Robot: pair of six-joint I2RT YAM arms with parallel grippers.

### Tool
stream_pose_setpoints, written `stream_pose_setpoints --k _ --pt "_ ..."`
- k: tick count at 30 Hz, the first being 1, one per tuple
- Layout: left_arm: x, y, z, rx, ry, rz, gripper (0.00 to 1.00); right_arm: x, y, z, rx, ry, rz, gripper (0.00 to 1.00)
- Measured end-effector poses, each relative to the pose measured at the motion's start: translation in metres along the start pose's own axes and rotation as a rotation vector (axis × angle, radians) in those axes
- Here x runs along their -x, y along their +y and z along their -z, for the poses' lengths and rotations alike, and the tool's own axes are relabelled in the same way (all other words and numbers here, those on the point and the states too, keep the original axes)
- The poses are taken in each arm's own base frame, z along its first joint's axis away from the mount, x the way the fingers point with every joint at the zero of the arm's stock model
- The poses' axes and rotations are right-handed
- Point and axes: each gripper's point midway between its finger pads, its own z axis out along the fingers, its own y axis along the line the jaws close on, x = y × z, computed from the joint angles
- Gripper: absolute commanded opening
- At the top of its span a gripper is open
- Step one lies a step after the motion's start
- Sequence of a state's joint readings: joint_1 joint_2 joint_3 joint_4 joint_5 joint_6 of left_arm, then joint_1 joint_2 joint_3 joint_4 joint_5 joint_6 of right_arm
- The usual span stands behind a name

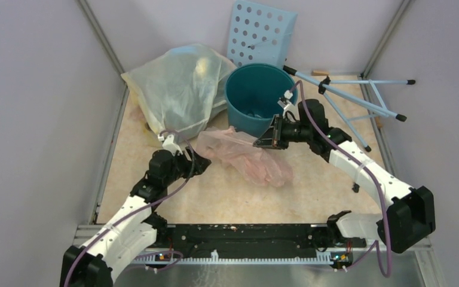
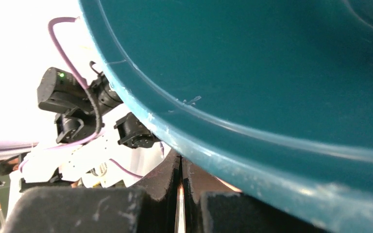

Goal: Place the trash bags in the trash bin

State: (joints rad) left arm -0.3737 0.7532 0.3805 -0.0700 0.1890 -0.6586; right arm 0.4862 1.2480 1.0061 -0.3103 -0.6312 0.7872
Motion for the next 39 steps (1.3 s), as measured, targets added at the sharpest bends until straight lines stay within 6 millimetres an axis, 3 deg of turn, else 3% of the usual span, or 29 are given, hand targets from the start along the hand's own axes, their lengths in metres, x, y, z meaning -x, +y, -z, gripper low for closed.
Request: stream_pose_setpoints --k 9,13,15,19,21,26,31,32,34,36,39 --pt "0.013 0.001 -0.023 -0.025 -0.078 0.038 0.70 0.000 0.006 0.002 0.043 0.009 -0.017 0.00" --pt "0.015 0.002 -0.035 -0.030 -0.083 0.038 0.63 -0.001 0.006 0.002 0.050 0.012 -0.016 0.00" --pt "0.014 0.004 -0.040 -0.025 -0.078 0.042 0.52 -0.002 0.007 0.003 0.053 0.016 -0.016 0.00" --pt "0.012 0.009 -0.049 -0.003 -0.065 0.065 0.13 -0.003 0.007 0.003 0.054 0.021 -0.014 0.00" --pt "0.017 0.011 -0.053 0.019 -0.069 0.065 0.00 -0.004 0.005 0.004 0.051 0.025 -0.010 0.00" --pt "0.046 0.010 -0.052 0.114 -0.084 -0.010 0.00 -0.004 -0.007 0.009 -0.038 0.017 0.016 0.00" --pt "0.086 0.005 -0.029 0.271 -0.035 -0.160 0.00 -0.001 -0.040 0.026 -0.233 -0.028 0.064 0.00" --pt "0.087 0.004 -0.025 0.282 -0.017 -0.178 0.00 0.000 -0.045 0.029 -0.265 -0.033 0.080 0.03" --pt "0.079 0.006 -0.014 0.309 0.052 -0.208 0.00 0.001 -0.056 0.033 -0.325 -0.039 0.106 0.38" --pt "0.064 0.011 -0.006 0.324 0.128 -0.211 0.00 0.001 -0.066 0.037 -0.375 -0.041 0.127 0.53" --pt "0.034 0.012 0.007 0.306 0.265 -0.178 0.00 0.000 -0.076 0.042 -0.422 -0.033 0.172 0.59"
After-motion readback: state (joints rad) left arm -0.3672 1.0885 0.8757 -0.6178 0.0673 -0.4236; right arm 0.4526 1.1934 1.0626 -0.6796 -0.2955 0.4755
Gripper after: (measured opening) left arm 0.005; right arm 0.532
